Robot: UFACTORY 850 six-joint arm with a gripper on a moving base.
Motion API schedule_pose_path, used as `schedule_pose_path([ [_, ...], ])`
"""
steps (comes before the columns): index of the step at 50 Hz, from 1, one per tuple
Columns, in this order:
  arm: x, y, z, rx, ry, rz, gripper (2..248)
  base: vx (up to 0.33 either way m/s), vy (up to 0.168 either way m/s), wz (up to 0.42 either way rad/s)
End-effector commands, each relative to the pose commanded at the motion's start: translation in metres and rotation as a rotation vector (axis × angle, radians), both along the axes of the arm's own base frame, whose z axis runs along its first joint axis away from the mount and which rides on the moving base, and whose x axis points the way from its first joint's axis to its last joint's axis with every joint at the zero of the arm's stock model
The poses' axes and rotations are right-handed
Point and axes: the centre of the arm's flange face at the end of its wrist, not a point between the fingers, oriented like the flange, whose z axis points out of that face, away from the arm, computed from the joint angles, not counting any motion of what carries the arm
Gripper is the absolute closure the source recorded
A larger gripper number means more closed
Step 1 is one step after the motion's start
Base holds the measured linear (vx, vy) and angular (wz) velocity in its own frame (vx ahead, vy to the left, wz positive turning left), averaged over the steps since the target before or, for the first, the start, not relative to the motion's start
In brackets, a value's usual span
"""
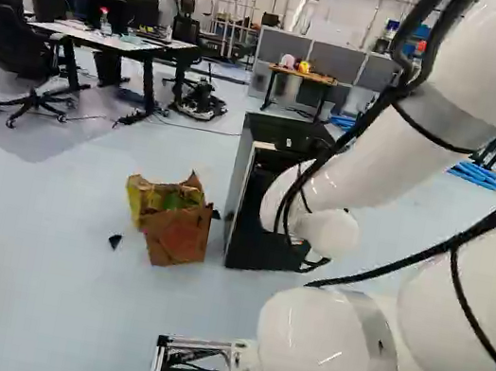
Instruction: Grab a drink from the fridge
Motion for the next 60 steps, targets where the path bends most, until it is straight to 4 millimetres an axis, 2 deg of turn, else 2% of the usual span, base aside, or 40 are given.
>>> schedule_pose_path([
  [60, 0.0000, 0.0000, 0.0000, 0.000, 0.000, 0.000, 3, 0.000, 0.000, 0.000],
])
